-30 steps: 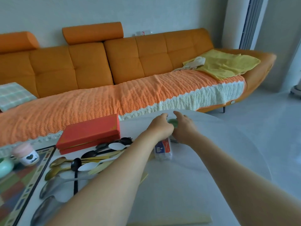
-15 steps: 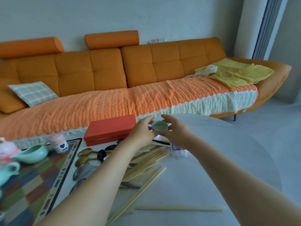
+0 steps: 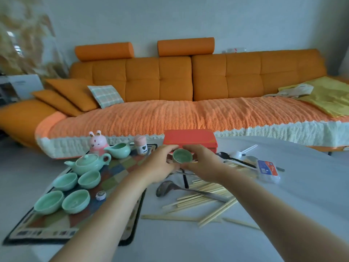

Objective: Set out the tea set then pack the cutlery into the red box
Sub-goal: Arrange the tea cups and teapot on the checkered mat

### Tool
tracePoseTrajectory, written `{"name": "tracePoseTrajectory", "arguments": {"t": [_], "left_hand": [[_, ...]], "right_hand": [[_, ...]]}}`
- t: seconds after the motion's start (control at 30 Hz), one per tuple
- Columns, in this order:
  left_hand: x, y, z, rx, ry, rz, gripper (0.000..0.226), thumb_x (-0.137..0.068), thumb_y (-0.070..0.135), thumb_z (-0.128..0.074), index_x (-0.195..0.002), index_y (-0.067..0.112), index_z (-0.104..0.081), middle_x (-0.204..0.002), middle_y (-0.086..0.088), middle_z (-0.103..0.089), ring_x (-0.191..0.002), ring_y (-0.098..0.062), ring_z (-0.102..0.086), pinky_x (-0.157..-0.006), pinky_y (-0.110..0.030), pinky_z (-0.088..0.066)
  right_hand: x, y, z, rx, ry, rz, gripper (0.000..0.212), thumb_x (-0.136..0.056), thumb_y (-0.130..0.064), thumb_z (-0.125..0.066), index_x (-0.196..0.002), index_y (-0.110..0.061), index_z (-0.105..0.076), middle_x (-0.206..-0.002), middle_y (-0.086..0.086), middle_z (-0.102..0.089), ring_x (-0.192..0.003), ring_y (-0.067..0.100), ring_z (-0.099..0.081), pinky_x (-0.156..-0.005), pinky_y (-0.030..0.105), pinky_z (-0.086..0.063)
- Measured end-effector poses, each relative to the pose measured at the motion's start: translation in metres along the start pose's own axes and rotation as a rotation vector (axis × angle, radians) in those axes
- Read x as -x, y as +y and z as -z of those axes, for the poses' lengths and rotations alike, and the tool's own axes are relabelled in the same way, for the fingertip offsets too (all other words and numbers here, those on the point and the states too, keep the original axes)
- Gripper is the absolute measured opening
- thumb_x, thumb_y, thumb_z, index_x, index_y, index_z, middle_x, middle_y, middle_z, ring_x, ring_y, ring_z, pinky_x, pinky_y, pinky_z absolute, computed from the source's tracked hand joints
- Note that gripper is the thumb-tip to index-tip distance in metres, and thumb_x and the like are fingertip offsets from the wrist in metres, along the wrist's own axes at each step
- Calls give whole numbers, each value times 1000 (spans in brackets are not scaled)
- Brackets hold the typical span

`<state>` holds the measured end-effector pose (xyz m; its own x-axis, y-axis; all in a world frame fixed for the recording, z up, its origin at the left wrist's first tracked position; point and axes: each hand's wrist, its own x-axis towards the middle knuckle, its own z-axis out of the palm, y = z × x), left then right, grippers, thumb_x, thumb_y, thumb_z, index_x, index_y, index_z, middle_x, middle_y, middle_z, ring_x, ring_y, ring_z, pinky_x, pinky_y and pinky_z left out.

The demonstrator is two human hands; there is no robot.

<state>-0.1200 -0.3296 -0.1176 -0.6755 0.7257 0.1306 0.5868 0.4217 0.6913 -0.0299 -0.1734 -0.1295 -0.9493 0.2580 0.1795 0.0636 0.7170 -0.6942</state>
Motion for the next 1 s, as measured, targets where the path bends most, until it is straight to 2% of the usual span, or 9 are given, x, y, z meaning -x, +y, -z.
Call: {"name": "tracePoseTrajectory", "arguments": {"t": [0.07,0.17,0.27,0.37,0.5,0.63,0.73,0.83,1.0], "left_hand": [[15,-17,18,-43,0,27,50,-88,31,-71,-132,40,-50,-117,28,-55,-105,3,-55,-89,-24,-47],[30,-42,44,-108,29,76,67,-87,31,-71,-144,39,-37,-130,19,-53,-114,-6,-54,-94,-30,-46],[43,-67,72,-176,138,103,55,-87,30,-67,-136,37,-44,-125,9,-58,-110,-15,-58,-94,-40,-50],[59,-102,98,-440,256,199,47,-90,33,-63,-134,26,-50,-129,0,-54,-118,-23,-49,-98,-41,-44],[78,-137,121,-676,233,327,49,-90,42,-58,-136,26,-51,-140,-3,-47,-131,-27,-39,-105,-41,-33],[85,-154,130,-687,221,375,47,-86,56,-53,-124,27,-59,-135,0,-52,-125,-26,-44,-96,-41,-34],[85,-161,130,-689,217,376,45,-83,60,-54,-111,25,-62,-123,-1,-57,-116,-26,-49,-91,-40,-37],[82,-165,128,-695,262,355,48,-83,58,-57,-114,22,-62,-124,-2,-57,-117,-27,-49,-95,-40,-38],[78,-165,125,-688,274,375,54,-85,55,-57,-126,19,-56,-138,-7,-46,-128,-28,-42,-102,-40,-33]], "right_hand": [[-8,-13,-24,11,-34,8,49,-76,-44,-74,-122,-34,-62,-119,-8,-61,-105,9,-61,-93,36,-51],[-21,-33,-61,22,-71,3,48,-75,-44,-71,-119,-27,-62,-114,-2,-61,-101,17,-63,-88,39,-52],[-38,-55,-91,33,-100,5,53,-82,-44,-70,-130,-26,-57,-117,-1,-55,-100,18,-60,-85,33,-47],[-55,-79,-114,82,-149,-5,62,-86,-38,-69,-142,-22,-47,-125,-1,-50,-106,20,-58,-82,29,-45],[-71,-99,-146,144,-215,-2,70,-88,-38,-66,-149,-20,-38,-144,5,-43,-124,24,-50,-101,37,-46],[-83,-111,-174,181,-209,-2,69,-90,-40,-64,-149,-21,-37,-148,5,-40,-131,24,-45,-103,33,-40],[-89,-114,-184,166,-194,-10,68,-90,-45,-62,-149,-22,-36,-144,5,-46,-123,24,-52,-92,31,-44],[-92,-112,-186,147,-189,-14,72,-88,-52,-63,-148,-23,-36,-141,4,-48,-117,23,-55,-83,28,-43],[-94,-110,-188,122,-148,-36,73,-84,-56,-66,-145,-27,-38,-137,2,-51,-111,21,-57,-79,28,-43]]}}
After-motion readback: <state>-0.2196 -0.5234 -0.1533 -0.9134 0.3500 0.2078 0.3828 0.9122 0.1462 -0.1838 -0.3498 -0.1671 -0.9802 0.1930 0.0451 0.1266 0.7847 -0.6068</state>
